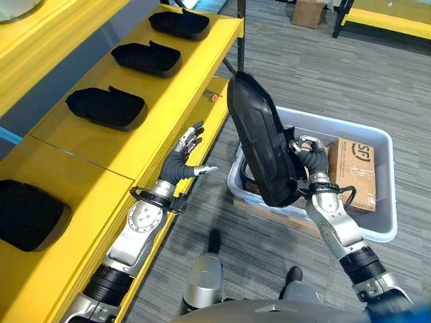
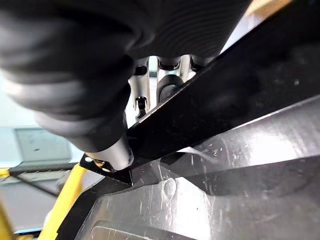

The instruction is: Move parts from the plastic box to the shelf.

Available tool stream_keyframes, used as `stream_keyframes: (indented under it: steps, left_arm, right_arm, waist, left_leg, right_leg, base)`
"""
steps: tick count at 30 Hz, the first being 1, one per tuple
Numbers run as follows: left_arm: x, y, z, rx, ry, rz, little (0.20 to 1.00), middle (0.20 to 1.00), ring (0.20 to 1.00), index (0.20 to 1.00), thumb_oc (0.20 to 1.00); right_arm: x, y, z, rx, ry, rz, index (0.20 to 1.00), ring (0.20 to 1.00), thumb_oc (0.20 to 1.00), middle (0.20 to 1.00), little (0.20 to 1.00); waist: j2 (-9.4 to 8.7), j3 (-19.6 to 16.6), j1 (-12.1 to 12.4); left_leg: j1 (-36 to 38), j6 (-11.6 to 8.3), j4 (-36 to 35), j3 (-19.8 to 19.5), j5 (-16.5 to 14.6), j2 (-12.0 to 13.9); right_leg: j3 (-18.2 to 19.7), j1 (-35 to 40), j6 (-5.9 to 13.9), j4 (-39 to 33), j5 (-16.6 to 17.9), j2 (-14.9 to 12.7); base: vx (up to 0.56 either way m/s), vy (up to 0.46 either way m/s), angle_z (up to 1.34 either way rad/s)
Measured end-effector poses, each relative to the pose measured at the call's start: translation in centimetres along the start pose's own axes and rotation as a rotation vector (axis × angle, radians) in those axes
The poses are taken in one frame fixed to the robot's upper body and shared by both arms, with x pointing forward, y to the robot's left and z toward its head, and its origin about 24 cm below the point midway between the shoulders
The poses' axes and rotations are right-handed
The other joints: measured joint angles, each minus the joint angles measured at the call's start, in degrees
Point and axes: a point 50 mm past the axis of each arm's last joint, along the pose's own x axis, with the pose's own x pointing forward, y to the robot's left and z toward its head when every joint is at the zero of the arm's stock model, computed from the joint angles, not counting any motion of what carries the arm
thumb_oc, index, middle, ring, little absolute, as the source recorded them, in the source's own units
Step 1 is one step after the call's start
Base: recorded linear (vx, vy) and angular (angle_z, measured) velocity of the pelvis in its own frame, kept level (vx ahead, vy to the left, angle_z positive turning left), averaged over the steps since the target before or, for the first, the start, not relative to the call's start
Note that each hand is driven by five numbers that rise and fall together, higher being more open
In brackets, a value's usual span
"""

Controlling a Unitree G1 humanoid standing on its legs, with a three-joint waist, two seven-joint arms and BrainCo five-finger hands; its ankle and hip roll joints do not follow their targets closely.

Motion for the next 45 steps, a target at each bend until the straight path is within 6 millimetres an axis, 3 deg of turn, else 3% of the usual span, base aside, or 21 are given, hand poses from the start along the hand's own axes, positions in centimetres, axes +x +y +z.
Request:
stream_keyframes:
  steps: [5, 7, 9, 10, 12, 15, 22, 23, 24, 26, 29, 30, 31, 33, 34, 36, 38, 39, 40, 41, 45]
  left_arm:
    - [-0.8, 0.7, -0.5, 0.013, 0.044, 0.025, 1.000, 1.000, 1.000, 1.000, 1.000]
    - [-0.5, 0.8, -0.4, 0.016, 0.048, 0.030, 1.000, 1.000, 1.000, 1.000, 1.000]
    - [-0.7, 0.6, -0.7, 0.005, 0.059, 0.035, 1.000, 1.000, 1.000, 1.000, 1.000]
    - [-1.6, -0.1, -1.5, -0.036, 0.099, 0.045, 1.000, 1.000, 1.000, 1.000, 1.000]
    - [-3.3, -1.6, -3.1, -0.099, 0.179, 0.046, 1.000, 1.000, 1.000, 1.000, 1.000]
    - [-3.4, -2.4, -3.3, -0.139, 0.181, 0.048, 1.000, 1.000, 1.000, 1.000, 1.000]
    - [-3.0, -2.6, -3.1, -0.147, 0.168, 0.024, 1.000, 1.000, 1.000, 1.000, 1.000]
    - [-2.9, -2.7, -3.0, -0.148, 0.159, 0.011, 1.000, 1.000, 1.000, 1.000, 1.000]
    - [-3.2, -2.8, -3.0, -0.148, 0.163, 0.000, 1.000, 1.000, 1.000, 1.000, 1.000]
    - [-3.6, -2.5, -3.2, -0.128, 0.185, -0.012, 1.000, 1.000, 1.000, 1.000, 1.000]
    - [-3.1, -2.6, -2.9, -0.127, 0.161, -0.022, 1.000, 1.000, 1.000, 1.000, 1.000]
    - [-3.0, -2.7, -2.7, -0.138, 0.144, -0.019, 1.000, 1.000, 1.000, 1.000, 1.000]
    - [-3.0, -2.8, -2.7, -0.139, 0.144, -0.021, 1.000, 1.000, 1.000, 1.000, 1.000]
    - [-1.5, -2.9, -2.5, -0.133, 0.116, -0.017, 1.000, 1.000, 1.000, 1.000, 1.000]
    - [-1.0, -2.5, -1.9, -0.120, 0.088, -0.007, 1.000, 1.000, 1.000, 1.000, 1.000]
    - [-0.5, -2.8, -2.3, -0.146, 0.094, 0.024, 1.000, 1.000, 1.000, 1.000, 1.000]
    - [-0.3, -3.3, -2.4, -0.172, 0.093, 0.038, 1.000, 1.000, 1.000, 1.000, 1.000]
    - [0.0, -3.9, -2.3, -0.194, 0.089, 0.049, 1.000, 1.000, 1.000, 1.000, 1.000]
    - [0.1, -3.9, -2.4, -0.199, 0.090, 0.066, 1.000, 1.000, 1.000, 1.000, 1.000]
    - [-0.2, -3.6, -2.5, -0.189, 0.102, 0.096, 1.000, 1.000, 1.000, 1.000, 1.000]
    - [-2.2, -3.0, -3.6, -0.170, 0.177, 0.134, 1.000, 1.000, 1.000, 1.000, 1.000]
  right_arm:
    - [-1.0, 1.2, -1.3, 0.090, 0.084, 0.006, 0.200, 0.200, 0.200, 0.200, 0.200]
    - [-1.4, 1.3, -1.9, 0.102, 0.115, 0.010, 0.200, 0.200, 0.200, 0.200, 0.200]
    - [-2.3, 0.9, -2.8, 0.096, 0.153, -0.005, 0.200, 0.200, 0.200, 0.200, 0.200]
    - [-2.8, 0.3, -3.5, 0.089, 0.181, -0.026, 0.200, 0.200, 0.200, 0.200, 0.200]
    - [-3.5, -0.7, -4.5, 0.059, 0.219, -0.043, 0.200, 0.200, 0.200, 0.200, 0.200]
    - [-3.2, -1.9, -4.0, -0.039, 0.182, -0.032, 0.200, 0.200, 0.200, 0.200, 0.200]
    - [-2.9, -2.4, -3.5, -0.094, 0.148, -0.039, 0.200, 0.200, 0.200, 0.200, 0.200]
    - [-2.9, -2.5, -3.5, -0.095, 0.149, -0.046, 0.200, 0.200, 0.200, 0.200, 0.200]
    - [-2.9, -2.3, -3.4, -0.093, 0.144, -0.043, 0.200, 0.200, 0.200, 0.200, 0.200]
    - [-3.1, -1.5, -3.6, -0.081, 0.152, -0.006, 0.200, 0.200, 0.200, 0.200, 0.200]
    - [-3.1, -1.3, -3.1, -0.087, 0.130, 0.023, 0.200, 0.200, 0.200, 0.200, 0.200]
    - [-3.0, -1.7, -2.9, -0.097, 0.120, 0.016, 0.200, 0.200, 0.200, 0.200, 0.200]
    - [-2.9, -1.9, -2.8, -0.109, 0.116, 0.018, 0.200, 0.200, 0.200, 0.200, 0.200]
    - [-2.4, -2.4, -2.8, -0.127, 0.116, 0.002, 0.200, 0.200, 0.200, 0.200, 0.200]
    - [-1.9, -1.7, -2.5, -0.114, 0.101, 0.025, 0.200, 0.200, 0.200, 0.200, 0.200]
    - [-0.8, -0.8, -1.8, -0.114, 0.080, 0.069, 0.200, 0.200, 0.200, 0.200, 0.200]
    - [-0.6, -1.5, -1.7, -0.121, 0.079, 0.054, 0.200, 0.200, 0.200, 0.200, 0.200]
    - [-0.4, -2.4, -1.2, -0.126, 0.079, 0.028, 0.200, 0.200, 0.200, 0.200, 0.200]
    - [-0.3, -2.8, -1.3, -0.125, 0.096, 0.023, 0.200, 0.200, 0.200, 0.200, 0.200]
    - [-0.6, -2.0, -1.9, -0.113, 0.133, 0.066, 0.200, 0.200, 0.200, 0.200, 0.200]
    - [-1.4, 0.7, -3.3, -0.011, 0.226, 0.136, 0.200, 0.200, 0.200, 0.200, 0.200]
  waist:
    - [-2.18, -1.4, 0.2]
    - [-1.80, -1.5, -1.5]
    - [-1.78, -1.5, -2.9]
    - [-0.62, -2.3, -4.4]
    - [2.33, -4.2, -4.8]
    - [4.66, -5.9, -4.3]
    - [7.07, -6.5, -3.7]
    - [7.32, -6.5, -3.9]
    - [8.56, -6.5, -3.7]
    - [4.68, -5.6, -3.1]
    - [1.31, -5.6, -6.6]
    - [1.61, -5.7, -7.6]
    - [3.29, -6.3, -7.9]
    - [3.22, -5.9, -8.4]
    - [1.39, -6.3, -9.0]
    - [3.11, -5.9, -9.7]
    - [4.38, -5.9, -11.0]
    - [7.26, -5.8, -11.4]
    - [7.54, -5.8, -10.9]
    - [6.99, -5.7, -9.5]
    - [5.63, -5.2, -5.8]
  left_leg:
    - [3.8, 1.48, -2.7, 6.8, -1.0, -0.8]
    - [3.9, 1.75, -3.3, 4.1, 0.3, 0.7]
    - [3.5, 1.35, -3.2, 1.8, 0.6, 1.6]
    - [3.8, 1.10, -3.4, -0.2, 1.1, 1.2]
    - [4.7, 0.18, -3.9, -1.2, 1.7, 1.9]
    - [3.3, -0.19, -4.0, -1.8, 2.5, 2.3]
    - [-2.5, -0.47, -1.3, -3.8, 5.3, 1.1]
    - [-2.9, -0.35, -1.9, -2.4, 6.7, 0.5]
    - [-2.5, -0.26, -3.2, 2.6, 4.5, 1.4]
    - [-3.3, 1.03, 2.9, 8.9, -0.8, 1.1]
    - [-2.7, 0.25, 12.1, 15.1, -2.1, 4.5]
    - [-0.3, 1.42, 12.4, 14.7, -0.5, 7.1]
    - [1.0, 1.40, 12.3, 14.5, 5.0, 8.1]
    - [1.3, 1.72, 7.2, 12.4, 7.6, 4.7]
    - [0.5, 0.33, 3.4, 11.6, 9.1, 3.3]
    - [2.0, -1.26, 5.8, 13.7, 4.3, 9.7]
    - [4.4, -3.25, 6.7, 16.8, 2.7, 12.7]
    - [5.2, -4.36, 5.4, 18.7, 1.8, 11.9]
    - [5.7, -4.76, 4.6, 18.6, -0.4, 10.1]
    - [5.6, -3.28, 3.2, 17.8, -2.0, 6.9]
    - [5.8, -2.45, 2.7, 15.4, -4.6, 3.8]
  right_leg:
    - [-10.9, -2.2, -0.46, 0.7, 6.4, -1.8]
    - [-6.2, -4.4, 1.73, 6.0, 0.0, 2.9]
    - [0.9, -4.1, -2.37, 8.0, -8.3, 11.8]
    - [2.2, -0.7, -4.04, 4.3, -8.5, 14.1]
    - [2.5, 1.5, -4.86, 1.3, -8.0, 15.6]
    - [2.1, 0.5, -5.21, 0.9, -7.6, 16.1]
    - [-0.7, -1.8, -6.12, 3.5, -10.0, 16.1]
    - [-1.0, -1.8, -7.19, 4.1, -10.6, 15.9]
    - [-3.4, -2.1, -9.42, 6.2, -11.7, 15.3]
    - [-4.2, -2.6, -9.88, 7.3, -11.6, 10.3]
    - [-6.7, -1.6, -8.06, 6.7, -10.2, 5.1]
    - [-6.7, -1.5, -7.66, 7.4, -10.2, 4.2]
    - [-6.4, -1.9, -6.70, 8.9, -10.5, 4.3]
    - [-3.0, -9.3, -6.33, 18.6, -12.6, 2.2]
    - [-1.7, -11.6, -8.15, 13.7, -9.5, 2.7]
    - [-3.5, -11.9, -6.31, 12.9, -8.3, 2.4]
    - [-4.3, -12.3, -4.06, 13.6, -6.9, 0.0]
    - [-5.7, -11.8, -1.48, 13.6, -5.3, -1.5]
    - [-6.1, -11.3, -0.25, 12.8, -4.1, -3.0]
    - [-4.1, -10.2, 0.56, 9.7, -2.7, -4.1]
    - [-4.1, -4.6, 1.86, 2.8, 1.0, -5.4]
  base:
    - [-0.05, 0.058, -0.64]
    - [0.04, -0.086, 0.14]
    - [0.11, -0.134, 0.68]
    - [0.15, -0.190, 0.64]
    - [0.03, -0.188, 0.30]
    - [-0.13, -0.099, 0.06]
    - [-0.06, -0.045, 0.45]
    - [-0.10, 0.069, 1.27]
    - [-0.10, 0.085, 0.91]
    - [-0.12, 0.099, 0.38]
    - [-0.08, 0.113, 0.52]
    - [-0.13, 0.288, 0.42]
    - [-0.17, 0.303, 0.22]
    - [-0.20, 0.449, 0.45]
    - [-0.25, 0.503, 0.67]
    - [-0.23, 0.546, 0.55]
    - [-0.18, 0.593, 0.63]
    - [-0.14, 0.507, 0.79]
    - [-0.22, 0.618, 0.93]
    - [-0.18, 0.540, 0.76]
    - [-0.10, 0.293, 0.55]
